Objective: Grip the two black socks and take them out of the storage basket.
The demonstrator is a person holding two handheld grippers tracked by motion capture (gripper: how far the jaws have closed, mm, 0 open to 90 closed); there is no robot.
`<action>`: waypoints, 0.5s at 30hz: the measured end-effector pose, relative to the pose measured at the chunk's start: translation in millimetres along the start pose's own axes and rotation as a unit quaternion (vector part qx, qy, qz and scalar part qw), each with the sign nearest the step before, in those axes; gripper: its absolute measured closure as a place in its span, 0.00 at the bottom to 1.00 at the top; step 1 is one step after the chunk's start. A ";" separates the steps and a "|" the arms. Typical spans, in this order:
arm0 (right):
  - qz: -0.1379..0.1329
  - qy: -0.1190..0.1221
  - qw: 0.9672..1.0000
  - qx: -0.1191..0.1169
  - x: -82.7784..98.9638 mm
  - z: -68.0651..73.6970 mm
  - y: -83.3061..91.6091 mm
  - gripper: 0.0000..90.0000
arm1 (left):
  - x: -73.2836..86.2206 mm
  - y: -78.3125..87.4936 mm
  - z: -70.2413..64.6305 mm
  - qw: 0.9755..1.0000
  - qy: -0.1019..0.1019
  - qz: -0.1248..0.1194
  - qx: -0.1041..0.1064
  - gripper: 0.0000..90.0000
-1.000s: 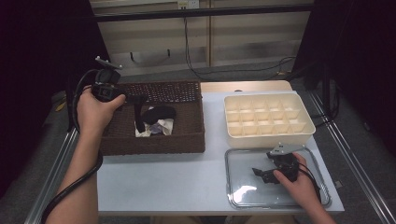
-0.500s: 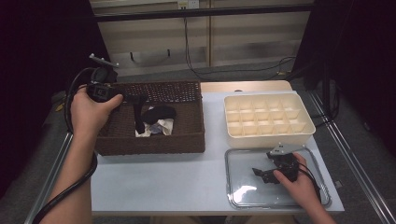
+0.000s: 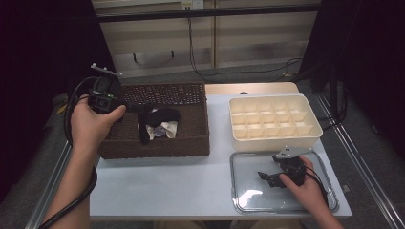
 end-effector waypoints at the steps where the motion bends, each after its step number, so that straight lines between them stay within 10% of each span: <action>1: 0.000 0.000 1.000 0.000 0.0 0.0 0.0 0.15 | 0.9 0.3 -0.4 1.000 -0.002 0.001 0.001 0.94; 15: -0.001 0.000 1.000 -0.001 -0.1 -0.2 -0.1 0.15 | 11.6 3.6 -9.5 1.000 -0.004 -0.004 0.018 0.94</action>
Point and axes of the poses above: each handheld gripper's, and its own axes: y roughly backward along the jaws, x roughly out of its underside, z roughly to its left, the point moved 3 cm from there along -y, roughly forward along the jaws
